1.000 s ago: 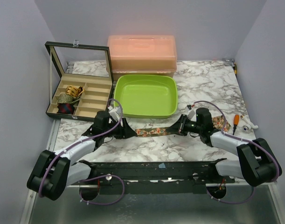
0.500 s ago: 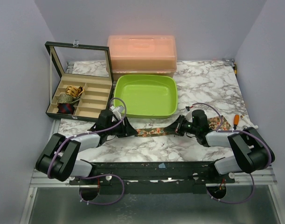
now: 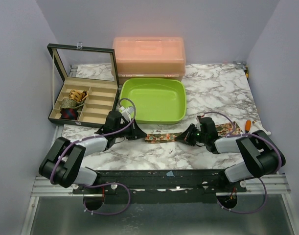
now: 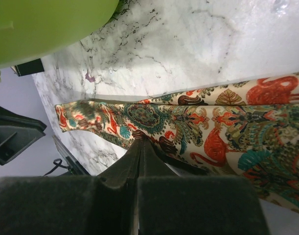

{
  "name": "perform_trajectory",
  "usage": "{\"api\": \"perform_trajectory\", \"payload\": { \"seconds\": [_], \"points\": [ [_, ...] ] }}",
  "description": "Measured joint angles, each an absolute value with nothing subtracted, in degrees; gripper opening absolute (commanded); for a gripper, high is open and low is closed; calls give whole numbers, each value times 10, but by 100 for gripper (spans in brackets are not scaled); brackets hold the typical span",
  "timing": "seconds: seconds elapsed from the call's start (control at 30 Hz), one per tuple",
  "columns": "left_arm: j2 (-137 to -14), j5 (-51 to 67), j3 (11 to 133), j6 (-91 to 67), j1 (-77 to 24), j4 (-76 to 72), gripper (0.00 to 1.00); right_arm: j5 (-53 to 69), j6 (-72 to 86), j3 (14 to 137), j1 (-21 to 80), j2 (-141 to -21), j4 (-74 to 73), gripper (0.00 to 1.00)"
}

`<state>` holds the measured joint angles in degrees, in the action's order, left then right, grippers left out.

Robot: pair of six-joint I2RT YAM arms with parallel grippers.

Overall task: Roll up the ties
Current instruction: Roll the tie at the center of the board.

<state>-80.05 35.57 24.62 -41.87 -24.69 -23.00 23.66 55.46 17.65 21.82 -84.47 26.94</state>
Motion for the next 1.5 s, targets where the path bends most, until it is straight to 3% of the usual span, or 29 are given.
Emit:
{"api": "perform_trajectory", "payload": {
  "seconds": [0.07,0.1,0.13,0.17,0.23,0.37,0.47,0.63,0.83,0.9,0.97,1.1,1.5],
  "points": [
    [-781,356,246,-417,-248,-217,0,238,554,178,218,-845,269,1],
    [-769,354,247,-415,-248,-205,16,238,554,179,218,-845,268,1],
    [-762,353,247,-413,-248,-199,40,238,552,182,218,-845,264,1],
    [-752,345,248,-407,-248,-184,53,238,550,186,218,-845,258,1],
    [-738,320,248,-399,-248,-155,62,238,545,193,218,-842,246,1],
    [-732,257,248,-386,-249,-101,64,246,530,205,218,-816,208,1],
    [-744,249,247,-386,-249,-103,64,251,518,219,218,-782,181,16],
    [-781,255,249,-387,-261,-123,66,258,452,260,218,-732,125,29],
    [-826,263,271,-396,-275,-152,37,287,290,300,218,-705,53,62],
    [-848,265,286,-397,-275,-150,36,308,216,308,218,-690,30,71],
    [-863,266,296,-397,-275,-149,42,329,132,323,221,-684,7,76],
    [-866,270,297,-398,-274,-147,48,348,-33,381,256,-722,-30,79],
    [-864,281,300,-394,-271,-139,48,402,-428,523,353,-932,-149,77]
  ]
}}
